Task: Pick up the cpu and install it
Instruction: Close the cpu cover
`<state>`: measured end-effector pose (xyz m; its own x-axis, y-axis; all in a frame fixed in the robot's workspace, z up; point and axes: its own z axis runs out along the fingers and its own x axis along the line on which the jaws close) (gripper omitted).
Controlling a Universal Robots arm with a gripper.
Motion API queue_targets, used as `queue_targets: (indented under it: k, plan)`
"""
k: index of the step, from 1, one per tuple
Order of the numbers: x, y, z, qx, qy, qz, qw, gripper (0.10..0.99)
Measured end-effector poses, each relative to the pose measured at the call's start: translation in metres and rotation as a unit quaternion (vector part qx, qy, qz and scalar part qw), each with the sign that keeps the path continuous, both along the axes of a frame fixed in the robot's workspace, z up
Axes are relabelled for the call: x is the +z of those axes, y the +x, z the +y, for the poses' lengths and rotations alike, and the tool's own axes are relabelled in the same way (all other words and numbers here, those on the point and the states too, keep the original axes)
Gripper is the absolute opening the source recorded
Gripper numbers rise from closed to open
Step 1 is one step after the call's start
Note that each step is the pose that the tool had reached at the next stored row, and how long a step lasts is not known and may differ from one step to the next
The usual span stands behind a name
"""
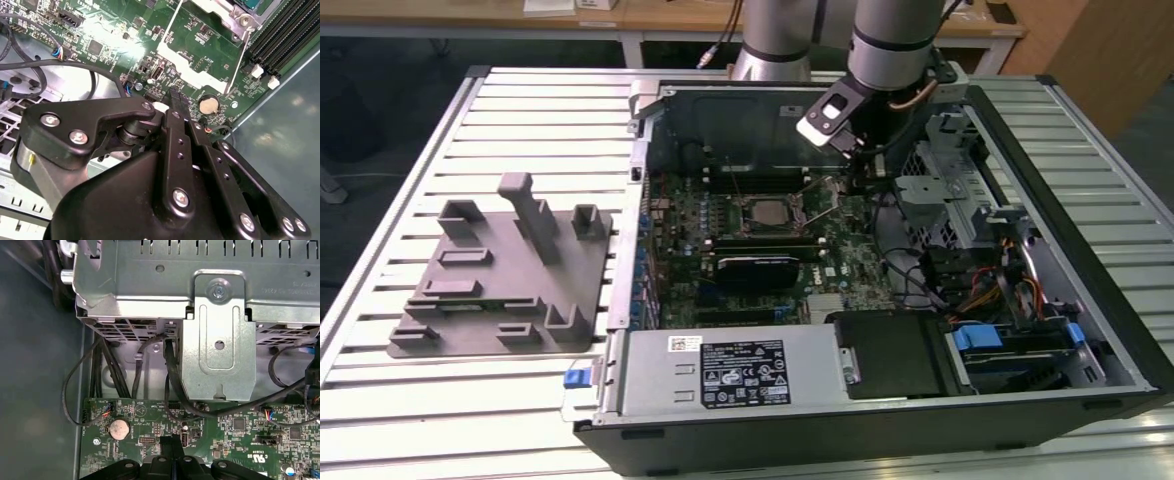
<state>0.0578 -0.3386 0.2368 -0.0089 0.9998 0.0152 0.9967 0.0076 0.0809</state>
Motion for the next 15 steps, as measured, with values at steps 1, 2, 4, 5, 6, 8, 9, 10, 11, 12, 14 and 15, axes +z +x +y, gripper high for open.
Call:
queue_targets:
  k: [1, 2, 4, 5, 6, 8, 9, 10, 11, 12, 14, 15]
  plan:
    - [-0.0001, -0.0005, 0.0000, 0.000, 0.0000, 0.0000, 1.0000, 0.106]
    - [-0.0003, -0.0008, 0.0000, 0.000, -0.0001, 0.0000, 1.0000, 0.106]
    - [-0.0005, -0.0018, 0.0000, 0.000, 0.0000, 0.0000, 1.0000, 0.106]
    - [-0.0006, -0.0024, 0.0000, 0.000, 0.0000, 0.0000, 1.0000, 0.106]
    - [-0.0008, -0.0032, 0.0000, 0.000, 0.0001, 0.0000, 1.0000, 0.106]
    - [-0.0009, -0.0047, 0.0000, 0.000, 0.0000, 0.0000, 1.0000, 0.106]
    - [-0.0010, -0.0056, 0.0000, 0.000, 0.0000, 0.0000, 1.0000, 0.106]
    - [-0.0012, -0.0065, 0.0000, 0.000, 0.0001, 0.0000, 1.0000, 0.106]
    - [-0.0013, -0.0074, 0.0000, 0.000, 0.0001, 0.0000, 1.0000, 0.106]
    - [-0.0014, -0.0085, 0.0000, 0.000, 0.0000, 0.0000, 1.0000, 0.106]
    - [-0.0017, -0.0107, 0.0000, 0.000, 0.0000, 0.0000, 1.0000, 0.106]
    - [-0.0019, -0.0117, 0.0000, 0.000, 0.0000, 0.0000, 1.0000, 0.106]
